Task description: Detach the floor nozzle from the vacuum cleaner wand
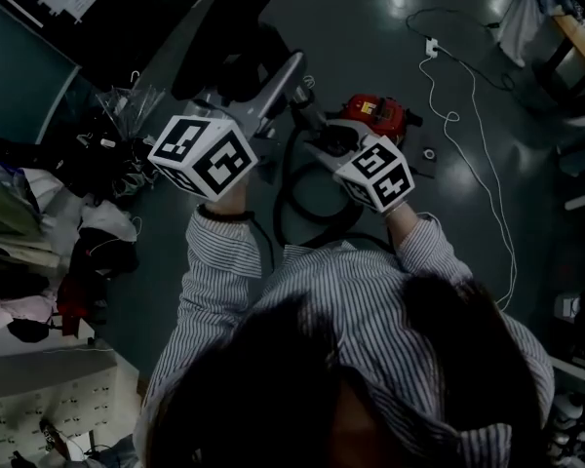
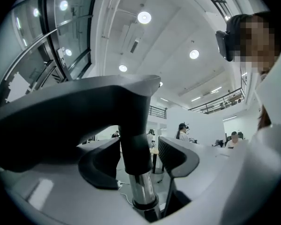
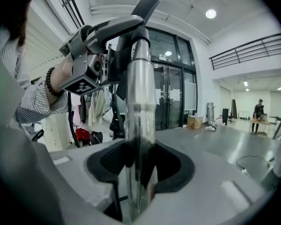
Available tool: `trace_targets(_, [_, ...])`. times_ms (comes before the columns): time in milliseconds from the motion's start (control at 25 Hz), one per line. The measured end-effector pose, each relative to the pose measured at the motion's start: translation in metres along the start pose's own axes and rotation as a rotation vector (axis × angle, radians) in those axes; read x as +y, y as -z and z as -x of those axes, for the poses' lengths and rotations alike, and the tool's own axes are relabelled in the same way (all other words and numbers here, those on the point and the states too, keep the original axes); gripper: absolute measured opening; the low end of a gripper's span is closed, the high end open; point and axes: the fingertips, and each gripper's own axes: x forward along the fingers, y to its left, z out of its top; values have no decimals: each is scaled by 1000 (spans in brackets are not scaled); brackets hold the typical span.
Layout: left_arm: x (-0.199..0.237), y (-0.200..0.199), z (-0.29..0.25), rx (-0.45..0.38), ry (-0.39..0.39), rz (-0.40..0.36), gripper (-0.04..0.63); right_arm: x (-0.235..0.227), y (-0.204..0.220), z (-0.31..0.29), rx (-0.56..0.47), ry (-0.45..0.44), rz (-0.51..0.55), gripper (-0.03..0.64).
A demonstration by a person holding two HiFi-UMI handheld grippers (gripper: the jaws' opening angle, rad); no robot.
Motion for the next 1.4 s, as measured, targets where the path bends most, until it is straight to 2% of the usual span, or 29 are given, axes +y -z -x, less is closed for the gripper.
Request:
trace_targets(80, [13,5,6,1,-53,11,207,4,4,-7,15,7,6,164])
trace_targets(280, [34,12,27,-60,-144,56,201,11,11,-24,62,41,39,164])
trace_targets(480, [40,10,41,-70,-197,-21,196,19,9,-32,74,58,59,164])
trace_targets(640, [47,4,48,-79,-158,3,195,28,5,-35,48,48,53,164])
trace_targets(840, [49,-5,50,-83,-38,81,190,30,0,-36,20,25,67,164])
trace_targets(1000, [58,-35,65,-183,14,201,189,24,19,-24,31,28,52,164])
trace_targets(1200, [59,-15,64,-113,-18,130,182,22,11,-24,0,40,20,164])
trace_targets(1320, [64,-4,62,-67,-52,61,181,25,6,-30,10,43,26,164])
trace_targets(1400, [64,-4,61,-64,-53,65,181,27,10,-32,29,33,28,164])
